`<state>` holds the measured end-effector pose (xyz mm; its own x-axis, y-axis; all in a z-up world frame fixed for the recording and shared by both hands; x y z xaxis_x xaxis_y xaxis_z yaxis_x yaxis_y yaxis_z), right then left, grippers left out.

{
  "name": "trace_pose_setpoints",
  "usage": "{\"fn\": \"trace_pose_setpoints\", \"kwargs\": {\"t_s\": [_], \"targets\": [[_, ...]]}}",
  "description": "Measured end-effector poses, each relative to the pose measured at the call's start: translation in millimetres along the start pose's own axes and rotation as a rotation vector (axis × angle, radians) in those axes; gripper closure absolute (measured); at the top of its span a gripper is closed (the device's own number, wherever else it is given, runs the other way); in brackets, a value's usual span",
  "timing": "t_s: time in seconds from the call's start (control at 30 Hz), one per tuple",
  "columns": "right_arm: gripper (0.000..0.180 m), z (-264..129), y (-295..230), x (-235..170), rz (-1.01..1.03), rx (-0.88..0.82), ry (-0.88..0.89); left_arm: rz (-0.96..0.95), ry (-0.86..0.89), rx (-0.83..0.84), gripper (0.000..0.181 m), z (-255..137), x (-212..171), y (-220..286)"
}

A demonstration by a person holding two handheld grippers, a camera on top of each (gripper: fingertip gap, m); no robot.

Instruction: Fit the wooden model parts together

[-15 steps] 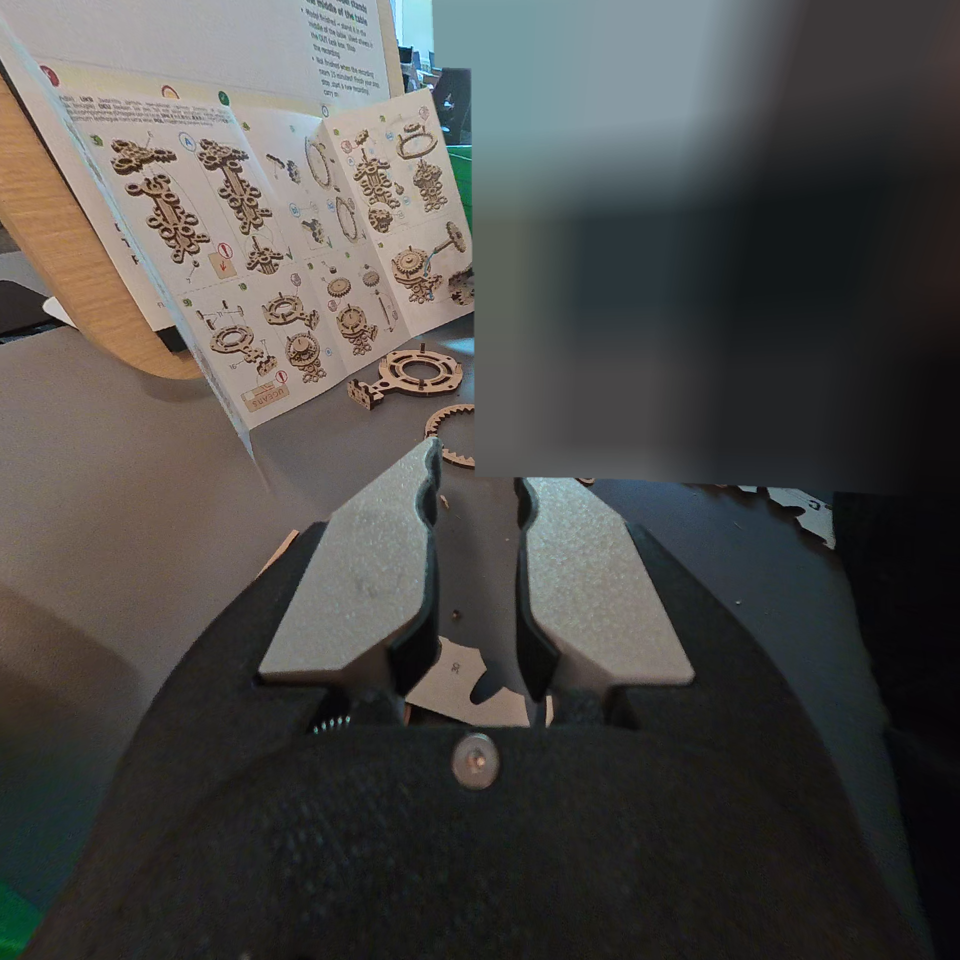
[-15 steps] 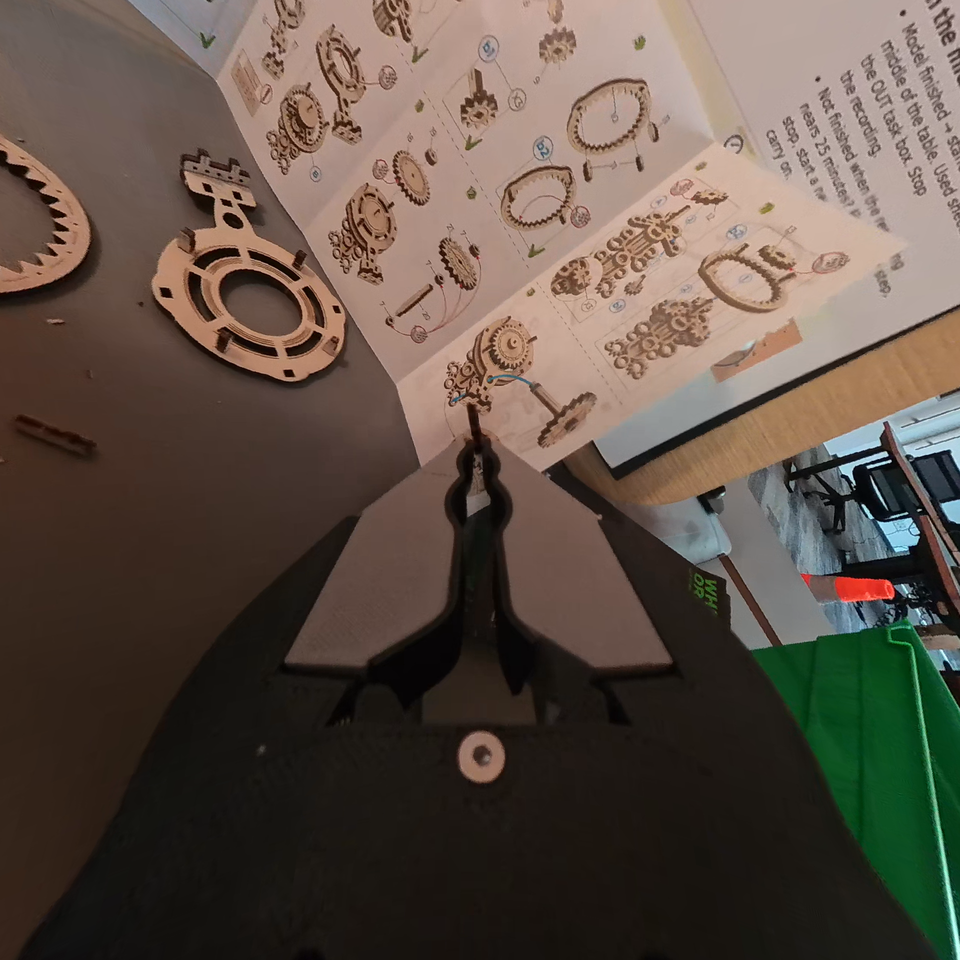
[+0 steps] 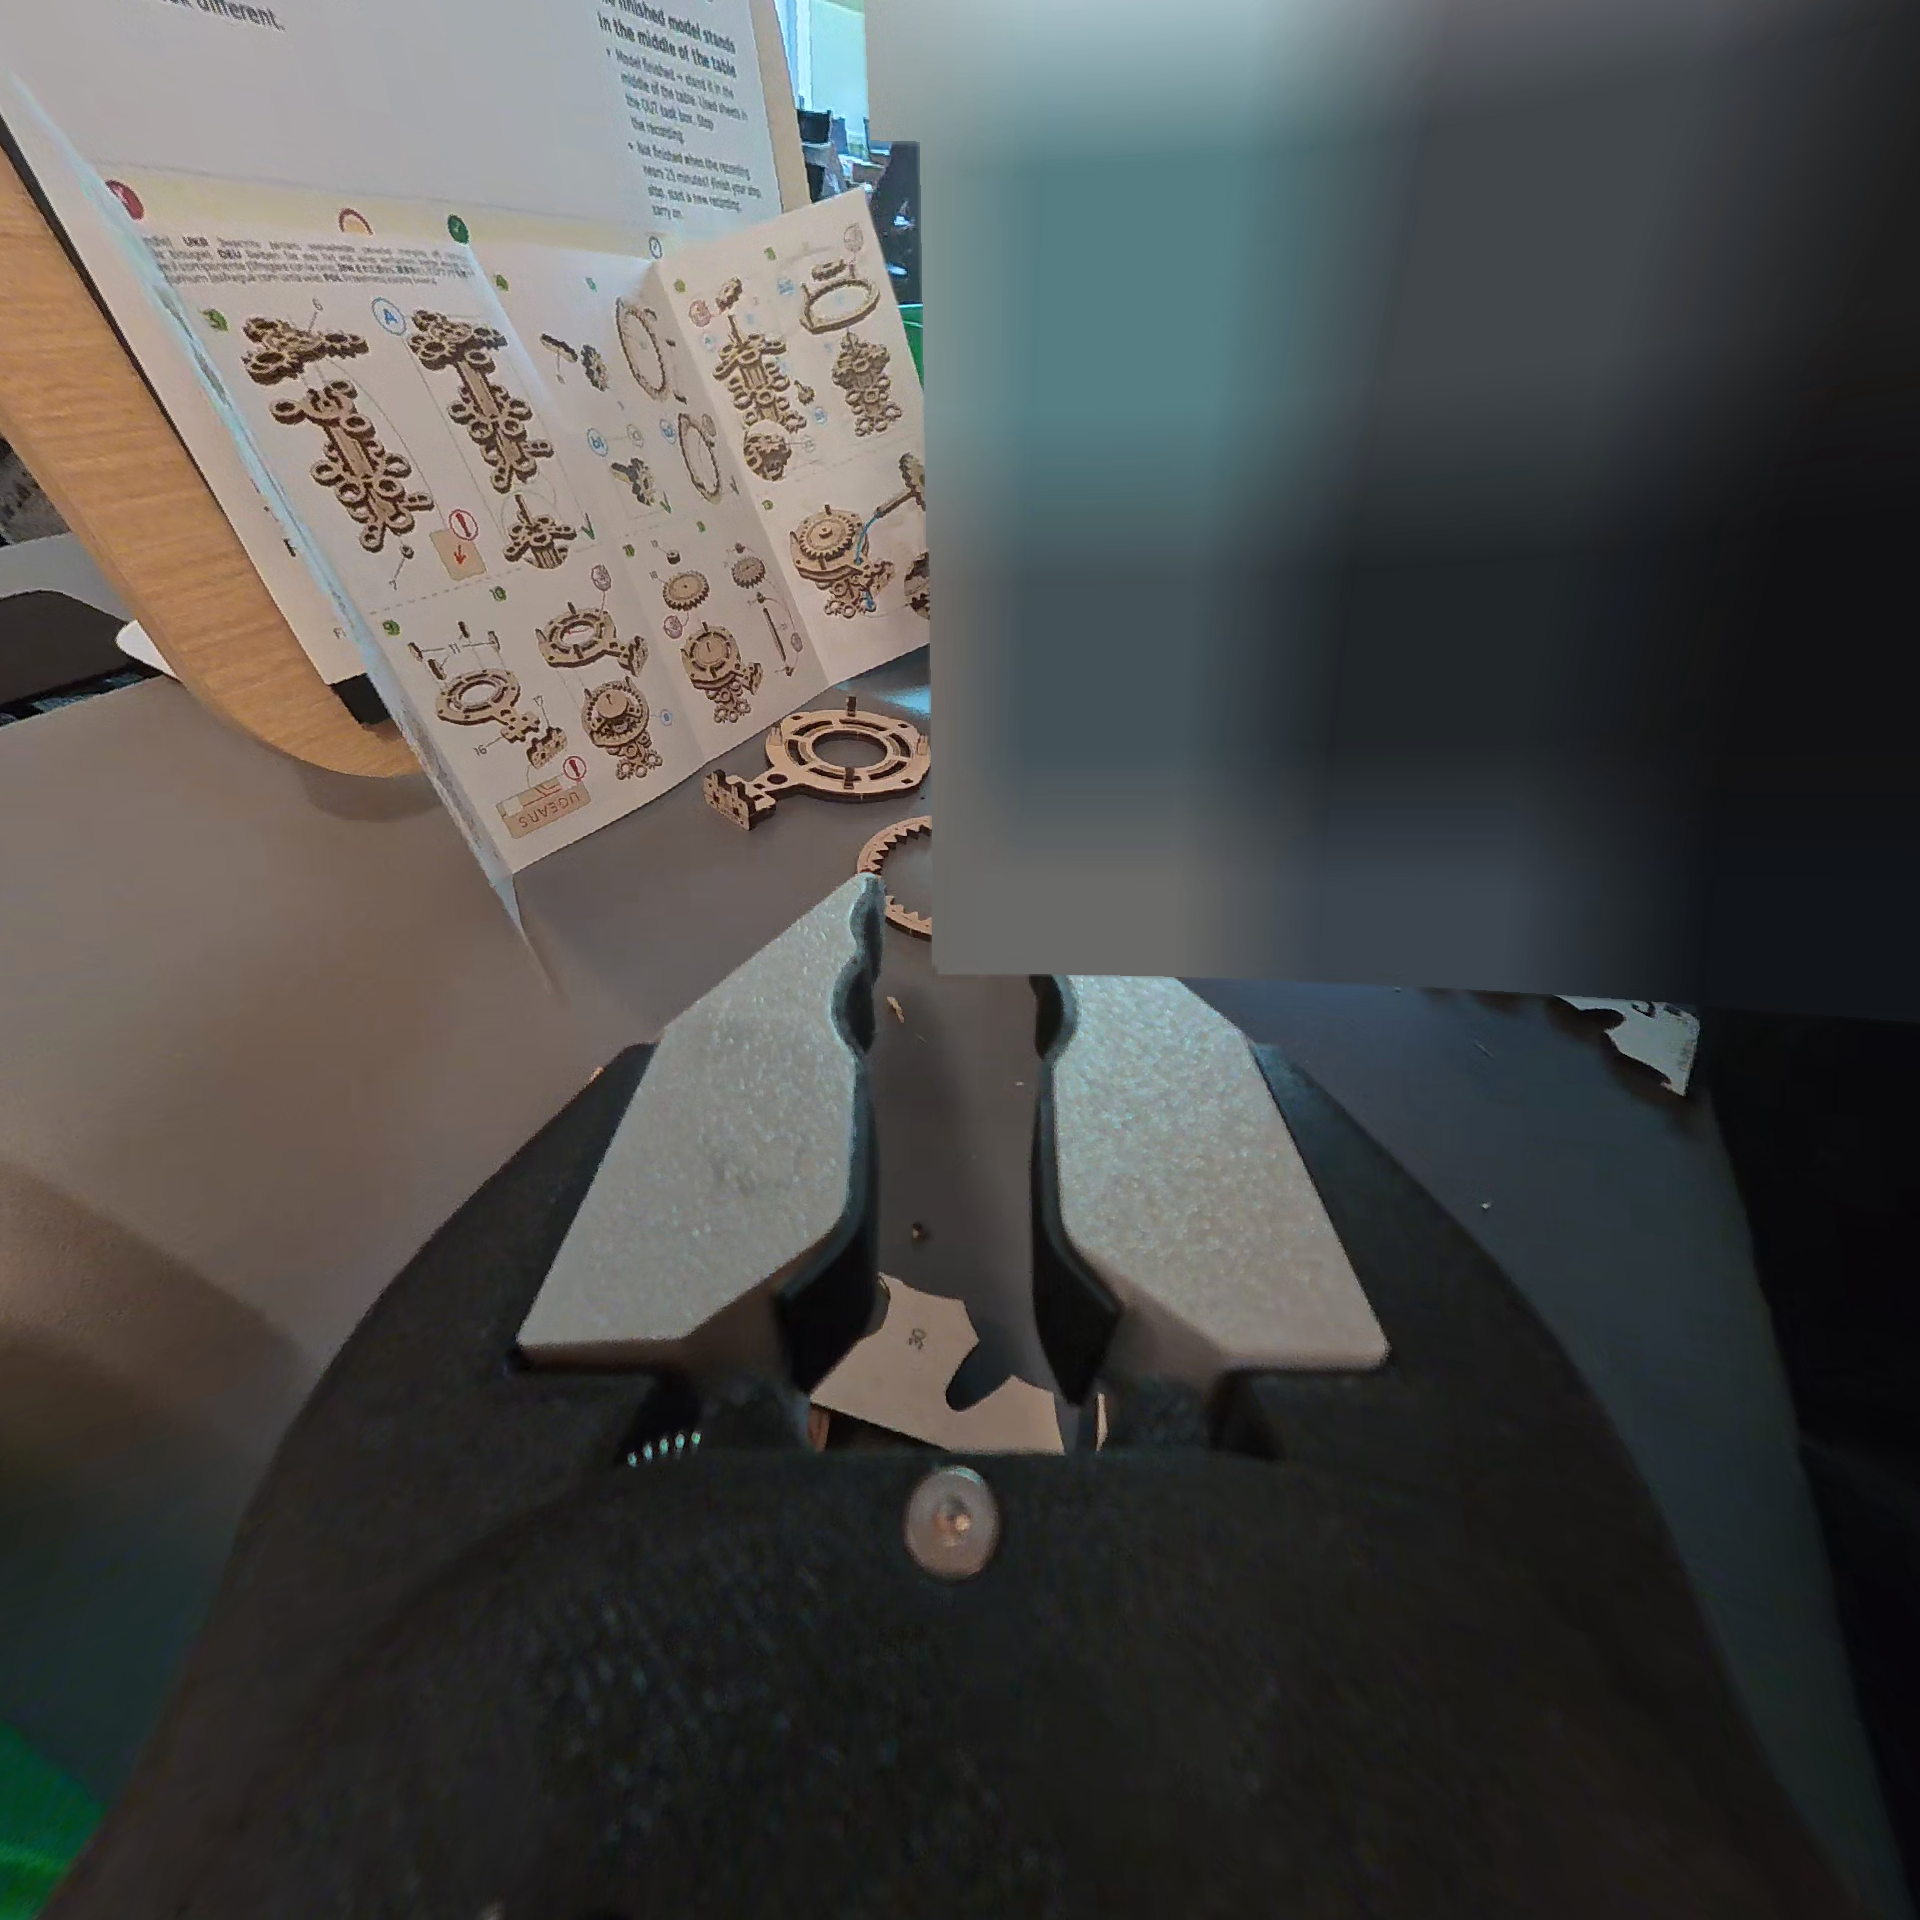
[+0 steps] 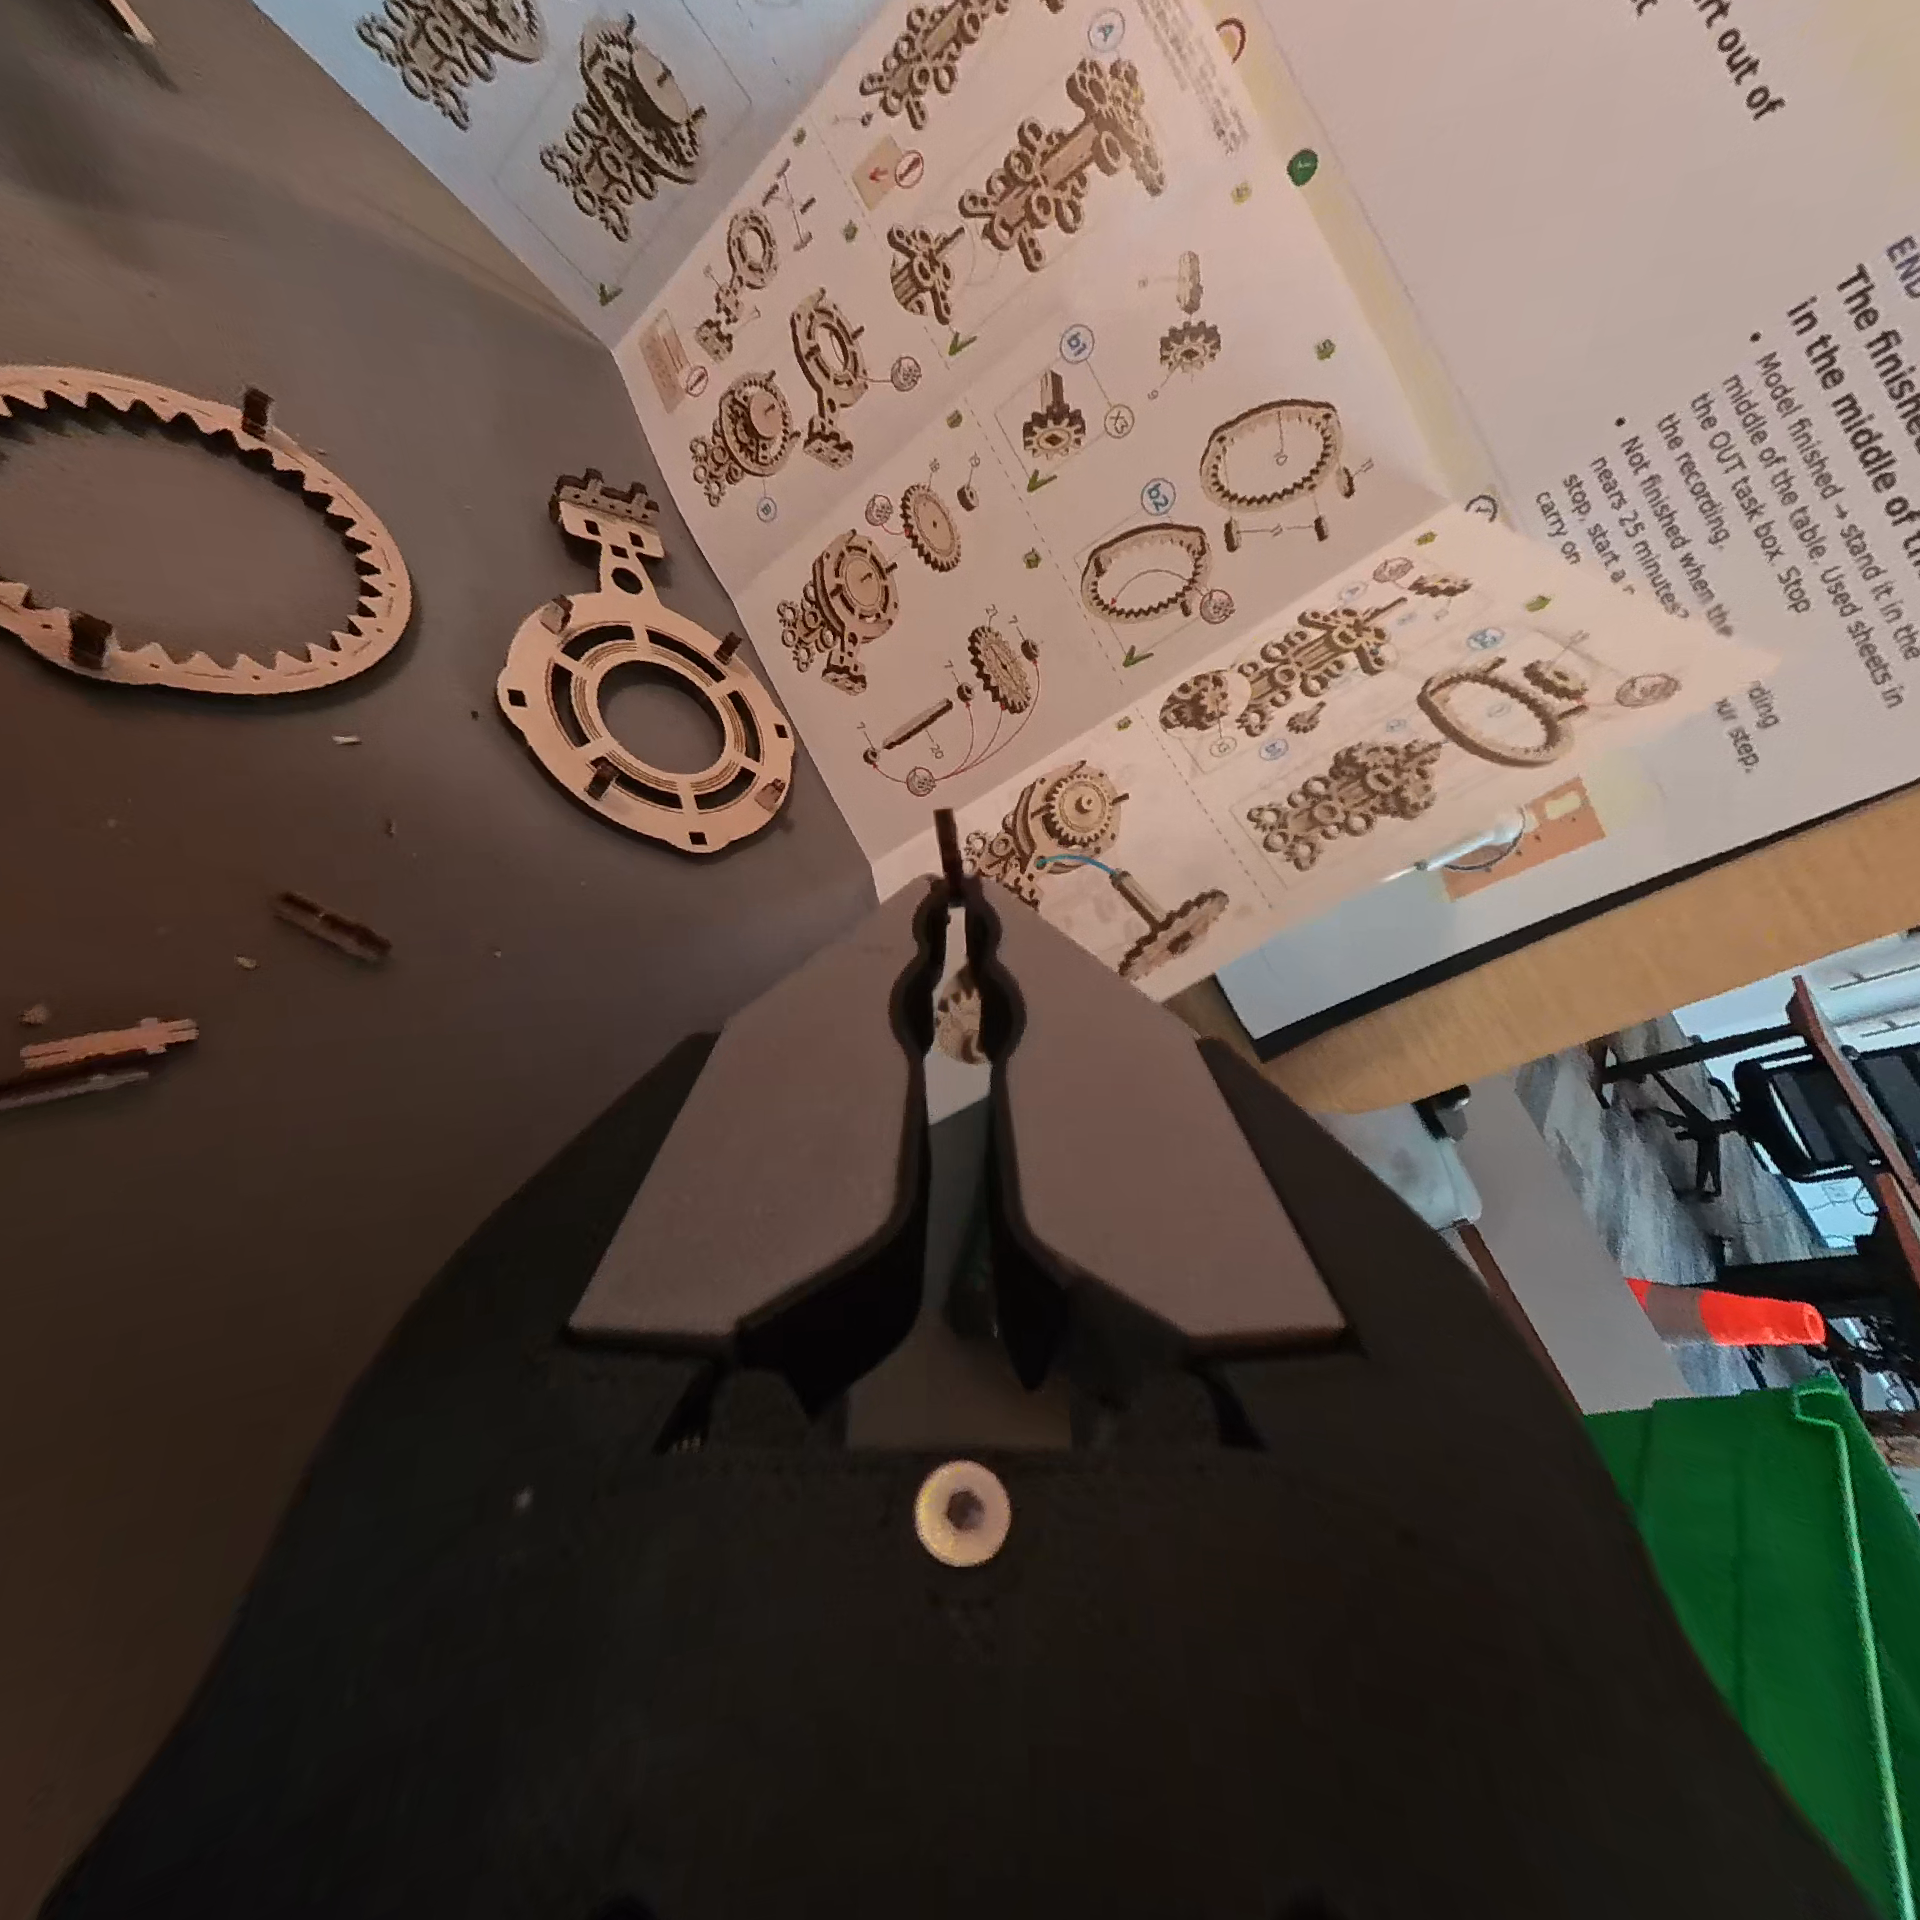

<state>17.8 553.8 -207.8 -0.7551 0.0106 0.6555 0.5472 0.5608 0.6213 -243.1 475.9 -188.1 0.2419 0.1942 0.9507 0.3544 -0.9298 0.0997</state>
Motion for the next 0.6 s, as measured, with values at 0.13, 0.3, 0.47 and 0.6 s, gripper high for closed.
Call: {"fn": "trace_pose_setpoints", "kwargs": {"t_s": [0.13, 0.3, 0.47, 0.6], "targets": [[0.180, -2, -3, 4, -0.014, 0.002, 0.010, 0.009, -0.005, 0.004, 0.157, 0, -1, 1], [0.180, -4, -3, 7, -0.022, -0.002, 0.023, 0.011, -0.008, 0.009, 0.157, 1, -1, 0], [0.180, -8, -3, 11, -0.029, -0.006, 0.047, 0.003, -0.003, 0.008, 0.157, 0, 0, 0], [0.180, -11, -4, 16, -0.053, -0.012, 0.070, 0.027, 0.001, 0.018, 0.157, -1, 2, 2]]}}
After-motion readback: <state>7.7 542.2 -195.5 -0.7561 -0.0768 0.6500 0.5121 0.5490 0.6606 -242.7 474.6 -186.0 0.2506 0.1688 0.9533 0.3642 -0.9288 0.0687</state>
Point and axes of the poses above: each gripper's, where its closed fingertips meet, z out along the fingers, x out of its top, y = z × x across the jaws, the point moved 3 cm from there along -z, back along the fingers, and after that the axes turned 6 degrees about -y, right-handed, at the moved point
